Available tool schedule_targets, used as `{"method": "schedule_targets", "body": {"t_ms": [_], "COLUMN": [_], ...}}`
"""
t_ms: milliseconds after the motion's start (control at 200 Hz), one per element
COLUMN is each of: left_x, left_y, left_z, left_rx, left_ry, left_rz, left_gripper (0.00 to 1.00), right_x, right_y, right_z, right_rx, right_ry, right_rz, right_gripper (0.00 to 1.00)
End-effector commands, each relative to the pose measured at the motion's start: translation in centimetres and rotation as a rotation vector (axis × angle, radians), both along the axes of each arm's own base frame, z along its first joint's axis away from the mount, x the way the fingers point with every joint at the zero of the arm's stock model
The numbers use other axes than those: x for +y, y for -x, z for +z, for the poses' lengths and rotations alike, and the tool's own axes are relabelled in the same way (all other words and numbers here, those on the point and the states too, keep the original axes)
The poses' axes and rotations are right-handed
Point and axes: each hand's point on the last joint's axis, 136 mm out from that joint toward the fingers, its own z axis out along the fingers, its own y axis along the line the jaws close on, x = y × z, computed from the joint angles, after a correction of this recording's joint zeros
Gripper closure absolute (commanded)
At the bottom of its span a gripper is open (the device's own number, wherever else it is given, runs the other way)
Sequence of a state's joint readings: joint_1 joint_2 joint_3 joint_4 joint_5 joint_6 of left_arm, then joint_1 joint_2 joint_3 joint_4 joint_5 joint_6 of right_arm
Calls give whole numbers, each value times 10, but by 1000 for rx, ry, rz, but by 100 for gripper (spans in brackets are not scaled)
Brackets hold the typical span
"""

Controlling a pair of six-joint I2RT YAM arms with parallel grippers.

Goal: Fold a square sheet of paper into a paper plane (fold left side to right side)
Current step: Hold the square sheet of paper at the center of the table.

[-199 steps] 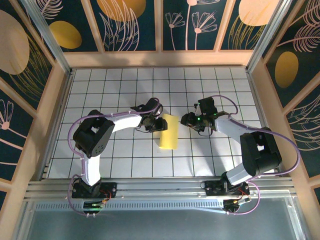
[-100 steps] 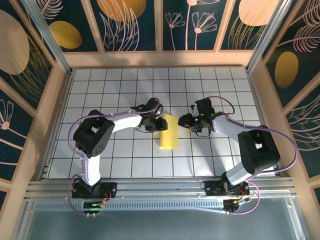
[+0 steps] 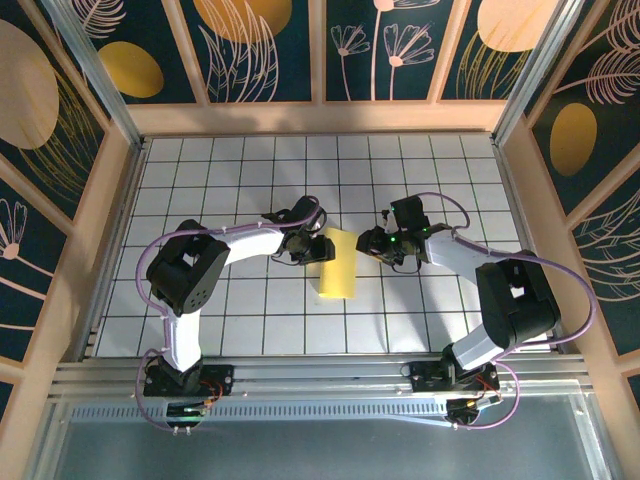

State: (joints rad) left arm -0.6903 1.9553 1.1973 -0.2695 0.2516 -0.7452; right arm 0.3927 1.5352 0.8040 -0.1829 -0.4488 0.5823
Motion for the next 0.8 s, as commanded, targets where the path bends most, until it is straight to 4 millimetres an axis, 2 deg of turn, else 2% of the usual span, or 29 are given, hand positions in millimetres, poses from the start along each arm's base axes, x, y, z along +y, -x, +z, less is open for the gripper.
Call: {"method": "schedule_targets", "body": {"t_ms": [0, 165, 310, 415, 566, 796], "left_x": [33, 33, 33, 33, 33, 32], "left_y": [18, 19, 18, 18, 18, 18], "left_z": [-39, -39, -39, -39, -40, -39], "left_rx": [107, 108, 107, 108, 110, 105], "left_ry": [-162, -164, -164, -164, -164, -164], "left_rz": [60, 56, 57, 57, 55, 54], "left_gripper": [58, 58, 58, 58, 58, 58], "right_x": [10, 26, 42, 48, 50, 42], "right_y": [4, 8, 9, 10, 14, 23], "right_z": [1, -2, -8, -15, -28, -49], "right_rx": [5, 31, 51, 65, 92, 143], "right_ry": [-38, -79, -90, -88, -73, -15], "right_rz": [30, 81, 114, 119, 126, 121], "right_gripper": [57, 68, 85, 94, 99, 100]}}
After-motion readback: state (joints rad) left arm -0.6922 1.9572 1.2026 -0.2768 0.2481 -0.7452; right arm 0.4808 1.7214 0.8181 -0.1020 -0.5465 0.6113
